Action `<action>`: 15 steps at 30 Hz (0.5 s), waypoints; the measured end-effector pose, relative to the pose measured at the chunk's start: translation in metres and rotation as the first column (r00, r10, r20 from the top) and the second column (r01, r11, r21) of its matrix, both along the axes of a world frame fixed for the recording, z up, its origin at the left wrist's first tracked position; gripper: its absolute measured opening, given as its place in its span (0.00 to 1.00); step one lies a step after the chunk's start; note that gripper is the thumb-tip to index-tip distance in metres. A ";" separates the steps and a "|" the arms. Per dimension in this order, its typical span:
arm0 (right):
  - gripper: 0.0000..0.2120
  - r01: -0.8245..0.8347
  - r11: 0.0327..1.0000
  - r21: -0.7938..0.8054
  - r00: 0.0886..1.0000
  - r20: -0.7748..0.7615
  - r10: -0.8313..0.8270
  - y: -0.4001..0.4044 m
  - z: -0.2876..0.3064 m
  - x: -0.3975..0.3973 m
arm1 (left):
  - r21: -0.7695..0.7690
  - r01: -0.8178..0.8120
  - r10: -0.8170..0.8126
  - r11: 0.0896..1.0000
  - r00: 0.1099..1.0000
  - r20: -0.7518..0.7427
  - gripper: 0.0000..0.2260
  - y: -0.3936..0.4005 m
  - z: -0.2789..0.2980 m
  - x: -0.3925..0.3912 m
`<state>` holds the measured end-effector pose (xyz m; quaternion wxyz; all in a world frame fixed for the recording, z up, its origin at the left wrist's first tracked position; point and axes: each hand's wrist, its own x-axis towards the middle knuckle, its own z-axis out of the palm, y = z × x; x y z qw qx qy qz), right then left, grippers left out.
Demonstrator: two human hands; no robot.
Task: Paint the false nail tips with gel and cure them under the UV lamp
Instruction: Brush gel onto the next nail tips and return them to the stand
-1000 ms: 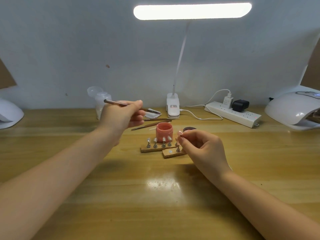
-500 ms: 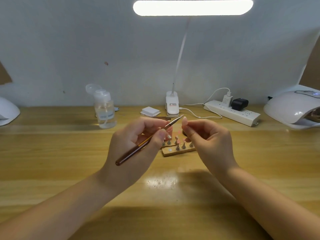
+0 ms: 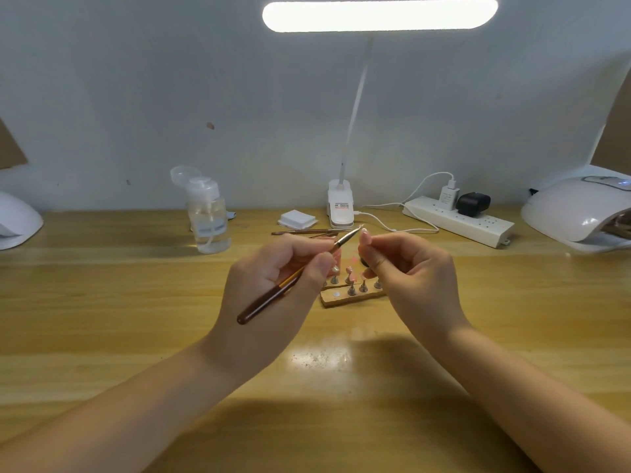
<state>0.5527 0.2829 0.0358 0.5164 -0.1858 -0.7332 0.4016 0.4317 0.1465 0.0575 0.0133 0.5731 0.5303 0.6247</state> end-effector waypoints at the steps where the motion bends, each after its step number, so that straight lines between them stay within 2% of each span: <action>1: 0.04 -0.002 1.000 -0.003 1.000 -0.001 0.002 0.000 0.000 0.000 | -0.016 -0.001 0.001 1.000 1.000 -0.004 0.06 0.000 -0.001 0.000; 4: 0.04 -0.001 1.000 -0.010 1.000 0.000 0.001 0.000 -0.001 0.000 | -0.024 0.022 -0.022 0.999 1.000 -0.007 0.06 -0.002 -0.001 -0.001; 9: 0.05 -0.012 1.000 -0.011 1.000 0.000 0.012 0.000 -0.001 -0.001 | -0.014 -0.032 0.031 0.999 0.999 -0.022 0.03 0.000 0.002 -0.001; 12: 0.04 -0.019 1.000 -0.010 1.000 0.001 0.019 0.000 -0.001 -0.001 | -0.061 -0.028 0.027 0.998 0.999 -0.018 0.04 0.000 -0.001 -0.003; 15: 0.03 -0.023 1.000 -0.017 1.000 0.001 0.023 -0.001 -0.001 -0.001 | -0.030 0.006 -0.006 1.000 1.000 -0.001 0.06 -0.002 0.000 -0.004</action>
